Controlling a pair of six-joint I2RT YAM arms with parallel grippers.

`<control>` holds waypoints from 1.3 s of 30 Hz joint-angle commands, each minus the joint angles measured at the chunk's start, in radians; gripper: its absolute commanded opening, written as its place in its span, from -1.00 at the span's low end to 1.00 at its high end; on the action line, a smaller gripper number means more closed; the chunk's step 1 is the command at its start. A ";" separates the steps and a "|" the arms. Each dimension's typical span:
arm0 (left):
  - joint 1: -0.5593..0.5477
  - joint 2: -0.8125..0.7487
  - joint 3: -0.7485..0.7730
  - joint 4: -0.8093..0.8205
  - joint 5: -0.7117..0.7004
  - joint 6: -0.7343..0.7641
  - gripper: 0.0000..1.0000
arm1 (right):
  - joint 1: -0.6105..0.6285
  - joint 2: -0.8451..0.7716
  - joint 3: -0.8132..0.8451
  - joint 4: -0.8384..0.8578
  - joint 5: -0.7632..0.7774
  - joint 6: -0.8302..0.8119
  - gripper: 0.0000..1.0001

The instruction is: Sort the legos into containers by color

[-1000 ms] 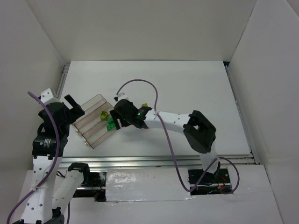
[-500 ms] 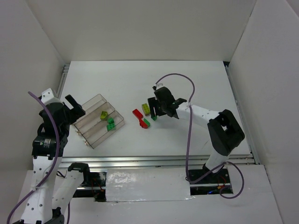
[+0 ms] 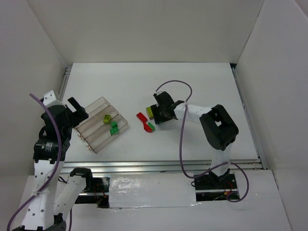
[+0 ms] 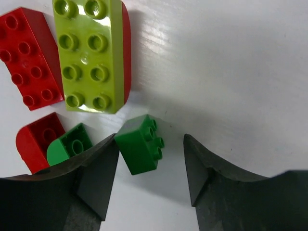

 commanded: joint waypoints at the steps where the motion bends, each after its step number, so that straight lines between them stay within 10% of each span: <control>1: 0.007 0.005 0.002 0.051 0.019 0.027 0.99 | -0.001 0.037 0.061 0.013 -0.008 -0.020 0.20; 7: 0.007 0.008 0.002 0.052 0.022 0.030 0.99 | -0.001 0.034 0.087 -0.013 0.070 0.010 -0.60; 16: 0.013 0.014 0.010 0.049 0.026 0.024 0.99 | 0.144 -0.308 0.015 -0.008 0.044 0.178 -0.60; 23: 0.023 0.008 0.007 0.042 0.008 0.015 0.99 | 0.316 -0.048 0.307 0.069 -0.079 0.193 -0.58; 29: 0.023 -0.007 0.005 0.040 0.000 0.010 0.99 | 0.362 0.189 0.607 -0.036 -0.053 0.196 -0.47; 35: 0.023 -0.017 0.006 0.043 0.017 0.018 0.99 | 0.361 0.287 0.720 -0.109 -0.050 0.188 0.33; 39: 0.023 -0.018 0.003 0.045 0.025 0.019 0.99 | 0.361 0.276 0.757 -0.134 -0.010 0.182 0.45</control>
